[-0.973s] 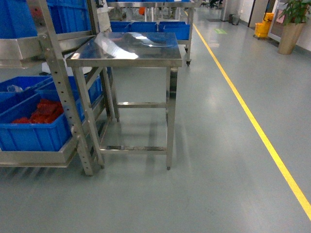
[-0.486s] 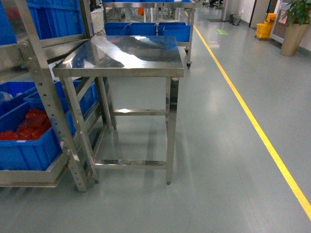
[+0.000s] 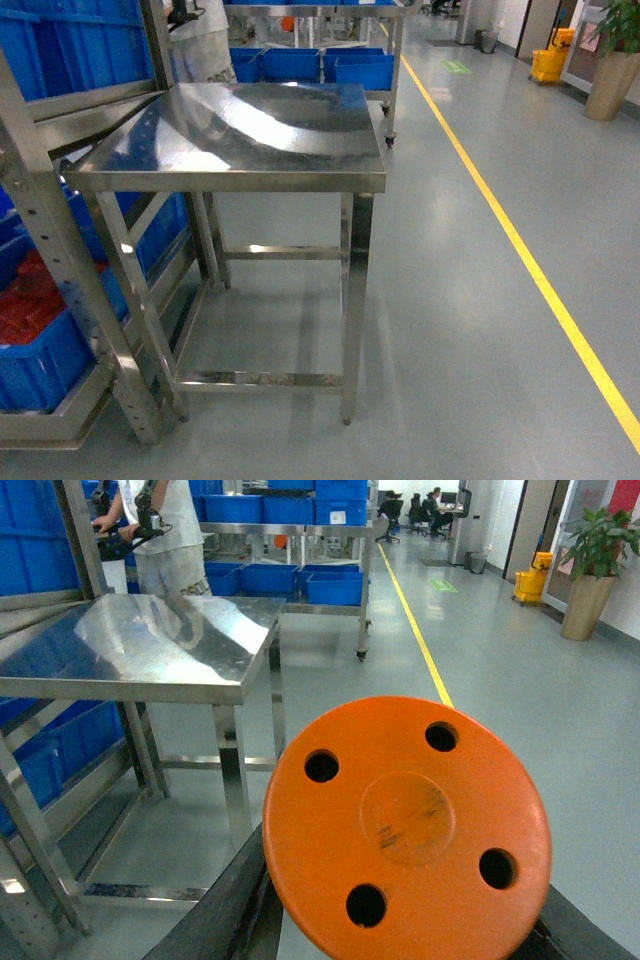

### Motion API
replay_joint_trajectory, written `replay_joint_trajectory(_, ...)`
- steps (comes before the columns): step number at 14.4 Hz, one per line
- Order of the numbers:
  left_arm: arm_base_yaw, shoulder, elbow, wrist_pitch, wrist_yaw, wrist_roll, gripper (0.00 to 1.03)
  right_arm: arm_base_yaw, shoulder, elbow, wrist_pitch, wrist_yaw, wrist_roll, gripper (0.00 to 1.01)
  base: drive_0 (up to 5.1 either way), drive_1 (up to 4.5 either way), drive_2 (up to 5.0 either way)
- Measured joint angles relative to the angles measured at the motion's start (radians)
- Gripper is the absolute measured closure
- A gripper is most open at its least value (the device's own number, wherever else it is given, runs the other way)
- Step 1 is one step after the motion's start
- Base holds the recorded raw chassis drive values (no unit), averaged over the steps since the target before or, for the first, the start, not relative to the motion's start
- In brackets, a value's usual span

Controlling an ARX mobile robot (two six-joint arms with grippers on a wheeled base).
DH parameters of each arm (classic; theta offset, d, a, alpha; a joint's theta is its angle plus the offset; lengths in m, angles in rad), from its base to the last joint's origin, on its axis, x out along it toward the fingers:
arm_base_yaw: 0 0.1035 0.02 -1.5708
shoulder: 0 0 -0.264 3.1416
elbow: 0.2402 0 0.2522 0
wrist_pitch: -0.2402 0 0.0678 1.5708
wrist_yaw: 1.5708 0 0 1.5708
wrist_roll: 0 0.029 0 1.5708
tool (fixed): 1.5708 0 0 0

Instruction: Sort blue parts and orange caps into right shelf containers

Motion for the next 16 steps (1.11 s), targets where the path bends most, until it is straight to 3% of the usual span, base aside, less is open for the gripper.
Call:
replay_joint_trajectory(2,0.0,0.0,0.0,0.0,0.001,0.0,0.6,0.0,0.0,0.0,-0.004,0.0,0.0,0.59,0.0,2.09,-2.1)
replay_joint_trajectory(16,0.0,0.0,0.0,-0.001,0.002,0.0,0.6,0.0,0.0,0.0,-0.004,0.002,0.0,0.59,-4.8,2.09,3.0)
